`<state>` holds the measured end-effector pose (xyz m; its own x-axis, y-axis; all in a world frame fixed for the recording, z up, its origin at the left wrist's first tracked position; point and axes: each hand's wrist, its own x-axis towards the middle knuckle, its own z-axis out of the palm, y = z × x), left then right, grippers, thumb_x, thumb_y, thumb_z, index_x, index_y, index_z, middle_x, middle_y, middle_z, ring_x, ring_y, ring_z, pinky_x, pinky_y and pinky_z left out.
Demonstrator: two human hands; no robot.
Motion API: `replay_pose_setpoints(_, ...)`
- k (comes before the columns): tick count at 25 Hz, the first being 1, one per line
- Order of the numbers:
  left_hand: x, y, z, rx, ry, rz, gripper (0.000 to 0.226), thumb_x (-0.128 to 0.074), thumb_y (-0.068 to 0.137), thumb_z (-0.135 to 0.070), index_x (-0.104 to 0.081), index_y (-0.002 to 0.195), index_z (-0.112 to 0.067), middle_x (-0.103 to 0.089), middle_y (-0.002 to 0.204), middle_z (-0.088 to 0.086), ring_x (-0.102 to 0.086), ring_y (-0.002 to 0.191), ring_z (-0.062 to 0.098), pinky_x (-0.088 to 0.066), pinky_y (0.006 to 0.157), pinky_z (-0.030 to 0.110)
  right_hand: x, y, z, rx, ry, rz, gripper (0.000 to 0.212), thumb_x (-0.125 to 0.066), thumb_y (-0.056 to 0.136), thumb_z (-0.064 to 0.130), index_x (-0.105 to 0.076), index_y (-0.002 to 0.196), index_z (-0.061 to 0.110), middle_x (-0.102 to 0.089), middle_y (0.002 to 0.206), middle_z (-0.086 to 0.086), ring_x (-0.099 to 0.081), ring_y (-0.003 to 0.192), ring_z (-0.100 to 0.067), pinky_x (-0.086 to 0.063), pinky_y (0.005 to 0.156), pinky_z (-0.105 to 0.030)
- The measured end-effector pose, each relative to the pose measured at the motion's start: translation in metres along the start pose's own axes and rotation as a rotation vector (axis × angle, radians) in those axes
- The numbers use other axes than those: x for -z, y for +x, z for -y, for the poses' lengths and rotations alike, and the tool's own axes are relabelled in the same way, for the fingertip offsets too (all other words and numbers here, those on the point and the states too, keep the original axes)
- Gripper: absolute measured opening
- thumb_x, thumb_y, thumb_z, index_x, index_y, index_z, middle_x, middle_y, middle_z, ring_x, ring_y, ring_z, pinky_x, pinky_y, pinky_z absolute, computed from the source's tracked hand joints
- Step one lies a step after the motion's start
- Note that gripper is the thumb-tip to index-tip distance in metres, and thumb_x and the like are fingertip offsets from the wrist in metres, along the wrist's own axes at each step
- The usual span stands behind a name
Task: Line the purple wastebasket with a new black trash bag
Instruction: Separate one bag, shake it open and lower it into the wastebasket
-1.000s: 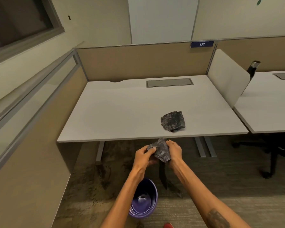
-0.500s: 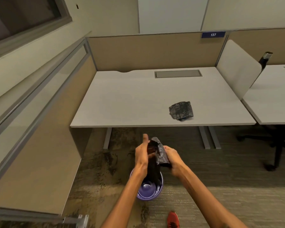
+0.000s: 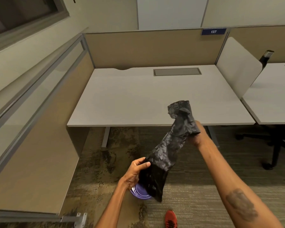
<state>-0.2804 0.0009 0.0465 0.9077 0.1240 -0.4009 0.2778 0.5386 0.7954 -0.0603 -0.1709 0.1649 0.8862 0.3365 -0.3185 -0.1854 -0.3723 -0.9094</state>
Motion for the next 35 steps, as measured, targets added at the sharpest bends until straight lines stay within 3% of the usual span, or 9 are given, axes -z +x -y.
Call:
replay_pose_setpoints(5, 0.009, 0.011, -0.003, 0.001, -0.168, -0.272, 0.034, -0.087, 0.068, -0.013, -0.076, 0.100, -0.008, -0.075, 0.101, 0.018, -0.073, 0.090, 0.027, -0.061, 0.081, 0.040, 0.009, 0.040, -0.039, -0.473, 0.852, -0.035, 0.026, -0.041, 0.104, 0.019, -0.061, 0.091, 0.008, -0.070, 0.073, -0.009, -0.067, 0.064, -0.021, -0.059, 0.057, -0.031)
replay_pose_setpoints(12, -0.001, 0.048, -0.021, -0.068, -0.187, -0.588, 0.033, -0.086, 0.072, -0.017, -0.075, 0.102, -0.009, -0.079, 0.101, 0.015, -0.071, 0.104, 0.037, -0.057, 0.094, 0.051, -0.050, 0.037, -0.086, -0.466, 0.250, -0.174, 0.038, -0.047, 0.101, 0.026, -0.058, 0.127, 0.000, -0.065, 0.118, -0.016, -0.064, 0.099, -0.028, -0.051, 0.083, -0.035)
replay_pose_setpoints(14, -0.006, 0.057, -0.021, -0.059, -0.101, -0.632, 0.026, -0.087, 0.072, -0.022, -0.077, 0.095, -0.013, -0.080, 0.095, 0.011, -0.073, 0.100, 0.033, -0.059, 0.091, 0.049, -0.068, 0.023, -0.088, -0.305, -0.118, -0.279, 0.045, -0.051, 0.100, 0.029, -0.051, 0.140, 0.010, -0.053, 0.142, -0.014, -0.052, 0.126, -0.032, -0.041, 0.104, -0.045)
replay_pose_setpoints(16, -0.012, 0.066, -0.023, -0.063, -0.014, -0.699, 0.024, -0.087, 0.072, -0.027, -0.078, 0.091, -0.016, -0.080, 0.093, 0.009, -0.075, 0.094, 0.029, -0.061, 0.088, 0.048, -0.085, 0.004, -0.084, 0.038, -0.206, -0.310, 0.031, -0.053, 0.097, 0.030, -0.061, 0.126, 0.019, -0.059, 0.130, -0.006, -0.057, 0.119, -0.024, -0.047, 0.098, -0.038)
replay_pose_setpoints(20, -0.025, 0.076, -0.029, -0.040, 0.186, -0.764, 0.037, -0.083, 0.073, -0.046, -0.077, 0.097, -0.019, -0.079, 0.089, 0.004, -0.075, 0.087, 0.022, -0.063, 0.079, 0.040, -0.111, -0.021, -0.080, 0.422, -0.298, 0.181, 0.026, -0.059, 0.091, 0.048, -0.063, 0.112, 0.032, -0.065, 0.106, 0.015, -0.060, 0.096, 0.003, -0.050, 0.082, -0.017)
replay_pose_setpoints(23, -0.027, 0.074, -0.033, -0.046, 0.234, -0.776, 0.039, -0.073, 0.079, -0.056, -0.077, 0.090, -0.020, -0.078, 0.082, 0.001, -0.074, 0.082, 0.020, -0.060, 0.069, 0.032, -0.111, -0.019, -0.080, 0.421, -0.349, 0.243, 0.026, -0.068, 0.090, 0.031, -0.066, 0.115, 0.028, -0.068, 0.109, 0.011, -0.062, 0.099, 0.000, -0.052, 0.090, -0.022)
replay_pose_setpoints(27, -0.020, 0.062, -0.033, -0.022, 0.262, -0.719, 0.055, -0.063, 0.078, -0.072, -0.076, 0.083, -0.019, -0.078, 0.080, 0.005, -0.075, 0.073, 0.019, -0.061, 0.066, 0.034, -0.105, -0.013, -0.077, 0.249, -0.281, 0.114, 0.024, -0.057, 0.094, 0.008, -0.073, 0.107, 0.020, -0.073, 0.106, 0.004, -0.067, 0.101, -0.010, -0.054, 0.089, -0.027)
replay_pose_setpoints(30, -0.011, 0.049, -0.028, -0.071, 0.320, -0.569, 0.053, -0.073, 0.068, -0.072, -0.072, 0.094, -0.026, -0.079, 0.090, 0.003, -0.076, 0.079, 0.017, -0.063, 0.072, 0.036, -0.109, -0.013, -0.075, -0.202, 0.319, -0.017, 0.020, -0.052, 0.098, 0.009, -0.070, 0.101, 0.017, -0.073, 0.102, -0.006, -0.070, 0.098, -0.021, -0.061, 0.073, -0.034)
replay_pose_setpoints(35, 0.005, 0.038, -0.010, -0.031, 0.444, -0.585, 0.022, -0.070, 0.088, -0.022, -0.070, 0.110, -0.028, -0.074, 0.105, -0.001, -0.070, 0.099, 0.018, -0.058, 0.092, 0.046, -0.104, -0.004, -0.067, -0.651, 0.805, -0.032, 0.023, -0.048, 0.093, -0.003, -0.064, 0.108, 0.003, -0.068, 0.095, -0.017, -0.066, 0.085, -0.028, -0.057, 0.060, -0.042)
